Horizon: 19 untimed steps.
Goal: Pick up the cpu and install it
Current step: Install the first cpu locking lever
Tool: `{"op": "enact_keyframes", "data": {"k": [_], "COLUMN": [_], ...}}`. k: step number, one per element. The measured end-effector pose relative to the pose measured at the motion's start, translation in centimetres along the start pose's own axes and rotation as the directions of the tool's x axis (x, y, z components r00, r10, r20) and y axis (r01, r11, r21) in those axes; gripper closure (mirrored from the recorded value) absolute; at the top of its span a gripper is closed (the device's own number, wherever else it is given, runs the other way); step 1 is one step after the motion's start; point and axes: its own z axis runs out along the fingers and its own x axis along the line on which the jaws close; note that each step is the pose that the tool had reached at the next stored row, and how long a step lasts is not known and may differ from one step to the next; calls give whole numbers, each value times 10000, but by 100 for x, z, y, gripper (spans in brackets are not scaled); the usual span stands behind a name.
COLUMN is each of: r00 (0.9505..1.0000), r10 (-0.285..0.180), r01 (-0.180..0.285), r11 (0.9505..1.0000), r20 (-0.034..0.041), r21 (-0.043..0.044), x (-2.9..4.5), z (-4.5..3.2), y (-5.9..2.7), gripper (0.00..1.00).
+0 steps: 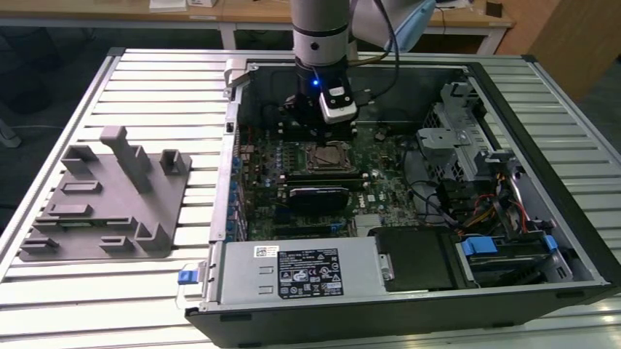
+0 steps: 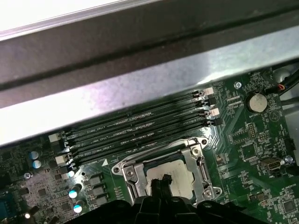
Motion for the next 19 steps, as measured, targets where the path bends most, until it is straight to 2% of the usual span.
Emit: {"op": "enact_keyframes", "data": {"k": [4,12,19], "r00": [10000,10000,10000], "r10": [-2,-1,0], "r01": [2,1,0], "r11": [10000,10000,10000], "r20": [1,-7,-6], "r21": [-3,1,1], "x": [-6,-83,-115], "z": [1,9,14], "y": [2,24,-54], "gripper": [89,89,89]}}
